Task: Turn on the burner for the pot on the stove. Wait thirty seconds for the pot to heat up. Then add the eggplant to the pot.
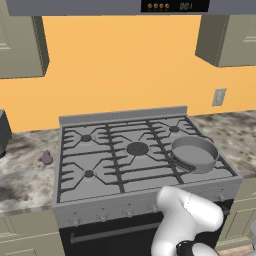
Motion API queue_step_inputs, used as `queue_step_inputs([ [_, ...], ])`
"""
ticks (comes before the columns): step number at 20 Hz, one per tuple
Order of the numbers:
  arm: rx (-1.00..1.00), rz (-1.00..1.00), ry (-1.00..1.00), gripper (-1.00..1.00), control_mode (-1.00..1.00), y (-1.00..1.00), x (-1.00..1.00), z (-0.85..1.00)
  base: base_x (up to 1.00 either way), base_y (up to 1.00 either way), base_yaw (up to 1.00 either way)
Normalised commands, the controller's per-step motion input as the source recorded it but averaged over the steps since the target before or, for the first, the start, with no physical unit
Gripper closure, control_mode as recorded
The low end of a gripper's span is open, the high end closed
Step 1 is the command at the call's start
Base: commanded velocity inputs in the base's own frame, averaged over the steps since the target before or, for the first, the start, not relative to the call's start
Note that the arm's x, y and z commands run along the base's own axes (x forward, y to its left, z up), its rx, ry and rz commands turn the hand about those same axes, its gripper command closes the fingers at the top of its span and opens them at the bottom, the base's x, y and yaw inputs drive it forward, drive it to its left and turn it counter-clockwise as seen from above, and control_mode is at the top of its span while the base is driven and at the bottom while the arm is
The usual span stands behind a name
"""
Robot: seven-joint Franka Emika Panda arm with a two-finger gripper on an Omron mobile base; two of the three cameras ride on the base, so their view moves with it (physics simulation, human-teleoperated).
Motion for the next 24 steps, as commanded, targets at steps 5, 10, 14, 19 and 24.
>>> queue_step_inputs([
  [5, 0.00, 0.00, 0.00, 1.00, -1.00, 0.00, 0.00, 0.00, 0.00, 0.00, 0.00],
  [10, 0.00, 0.00, 0.00, 1.00, -1.00, 0.00, 0.00, 0.00, 0.00, 0.00, 0.00],
  [14, 0.00, 0.00, 0.00, 1.00, -1.00, 0.00, 0.00, 0.00, 0.00, 0.00, 0.00],
  [19, 0.00, 0.00, 0.00, 1.00, -1.00, 0.00, 0.00, 0.00, 0.00, 0.00, 0.00],
  [24, 0.00, 0.00, 0.00, 1.00, -1.00, 0.00, 0.00, 0.00, 0.00, 0.00, 0.00],
])
